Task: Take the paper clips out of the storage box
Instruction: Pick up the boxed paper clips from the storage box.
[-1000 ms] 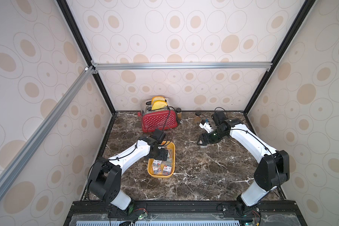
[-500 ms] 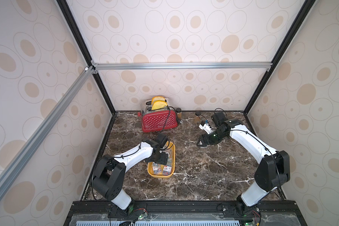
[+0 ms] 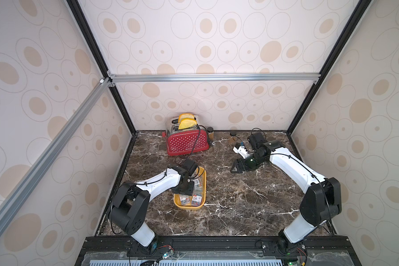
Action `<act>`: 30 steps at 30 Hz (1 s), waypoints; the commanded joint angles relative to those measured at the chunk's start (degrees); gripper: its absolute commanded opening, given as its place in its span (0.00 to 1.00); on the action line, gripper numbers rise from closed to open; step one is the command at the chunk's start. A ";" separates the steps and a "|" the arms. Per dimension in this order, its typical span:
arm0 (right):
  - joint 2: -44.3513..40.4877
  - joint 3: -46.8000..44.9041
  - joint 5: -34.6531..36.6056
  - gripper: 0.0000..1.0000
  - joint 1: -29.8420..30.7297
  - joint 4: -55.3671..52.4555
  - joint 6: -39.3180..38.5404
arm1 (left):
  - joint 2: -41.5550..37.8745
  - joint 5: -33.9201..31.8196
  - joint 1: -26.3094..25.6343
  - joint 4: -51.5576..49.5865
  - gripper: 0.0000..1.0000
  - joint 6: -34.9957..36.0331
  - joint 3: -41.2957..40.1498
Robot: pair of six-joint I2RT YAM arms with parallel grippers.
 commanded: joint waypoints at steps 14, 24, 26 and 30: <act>-1.10 1.03 -17.30 0.72 2.03 4.28 4.91 | -13.59 7.90 -0.52 -1.01 0.36 13.87 7.51; 2.70 4.12 -27.51 0.72 5.82 14.70 15.07 | -18.02 13.99 -3.35 3.37 0.37 21.12 10.30; 3.46 5.12 -27.92 0.72 6.43 15.38 16.21 | -18.14 14.10 -4.28 4.08 0.37 21.78 10.41; 4.85 6.81 -28.54 0.72 7.60 15.76 17.32 | -18.66 13.87 -6.10 5.33 0.37 23.05 10.44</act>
